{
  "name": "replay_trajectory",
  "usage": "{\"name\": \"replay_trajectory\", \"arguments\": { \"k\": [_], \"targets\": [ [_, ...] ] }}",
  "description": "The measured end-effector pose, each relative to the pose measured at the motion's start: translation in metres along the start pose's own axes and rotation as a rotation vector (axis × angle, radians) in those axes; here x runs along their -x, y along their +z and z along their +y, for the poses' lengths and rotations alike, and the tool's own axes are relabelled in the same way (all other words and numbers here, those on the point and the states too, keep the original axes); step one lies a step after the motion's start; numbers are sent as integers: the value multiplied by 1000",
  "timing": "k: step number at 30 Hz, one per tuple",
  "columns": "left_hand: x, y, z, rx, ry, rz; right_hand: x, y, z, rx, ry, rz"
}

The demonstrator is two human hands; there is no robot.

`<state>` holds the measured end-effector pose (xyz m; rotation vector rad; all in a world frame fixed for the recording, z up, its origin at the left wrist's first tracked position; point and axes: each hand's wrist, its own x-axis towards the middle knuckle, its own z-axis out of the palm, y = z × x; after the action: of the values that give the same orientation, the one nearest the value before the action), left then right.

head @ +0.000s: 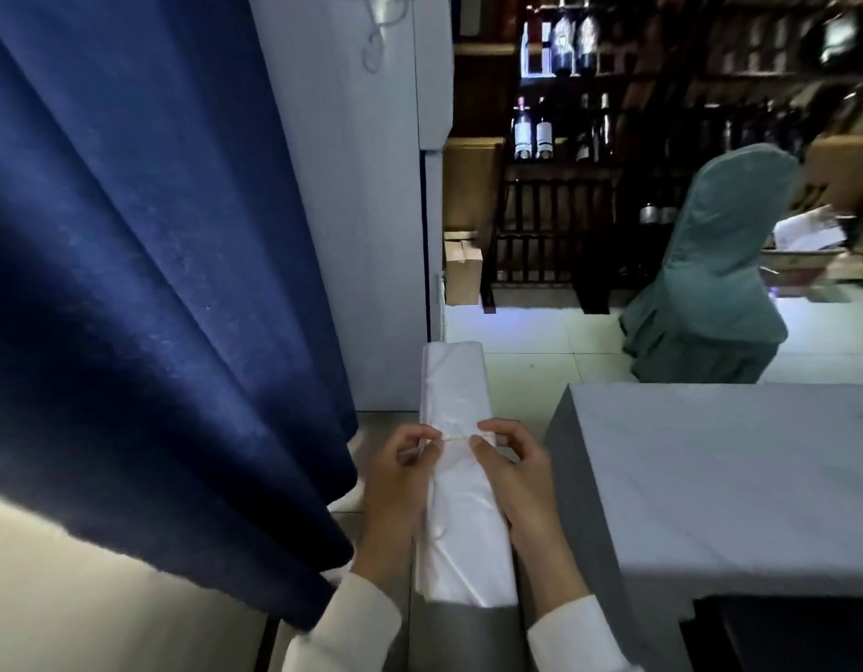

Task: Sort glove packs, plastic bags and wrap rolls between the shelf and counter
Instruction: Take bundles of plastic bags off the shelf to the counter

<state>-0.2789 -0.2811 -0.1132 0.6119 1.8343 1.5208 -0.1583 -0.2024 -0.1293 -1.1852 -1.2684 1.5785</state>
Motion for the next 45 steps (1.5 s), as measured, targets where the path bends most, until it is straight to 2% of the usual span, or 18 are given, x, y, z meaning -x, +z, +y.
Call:
{"name": "replay_trajectory", "arguments": {
  "k": [12,18,25,34,41,45],
  "targets": [
    [-218,61,35,67,35,-208,-181,42,-39,23,-35,300],
    [-296,114,55,39,52,-350,-255,29,-50,-102,35,481],
    [-371,197,76,-5,46,-462,-348,-11,-59,-143,26,593],
    [-472,334,114,-112,85,-547,-492,-91,-82,-302,-18,639],
    [-502,427,137,-142,60,-700,-540,-154,-100,-368,-59,741],
    [-517,488,141,-145,42,-818,-565,-194,-99,-399,-44,860]
  ]
}}
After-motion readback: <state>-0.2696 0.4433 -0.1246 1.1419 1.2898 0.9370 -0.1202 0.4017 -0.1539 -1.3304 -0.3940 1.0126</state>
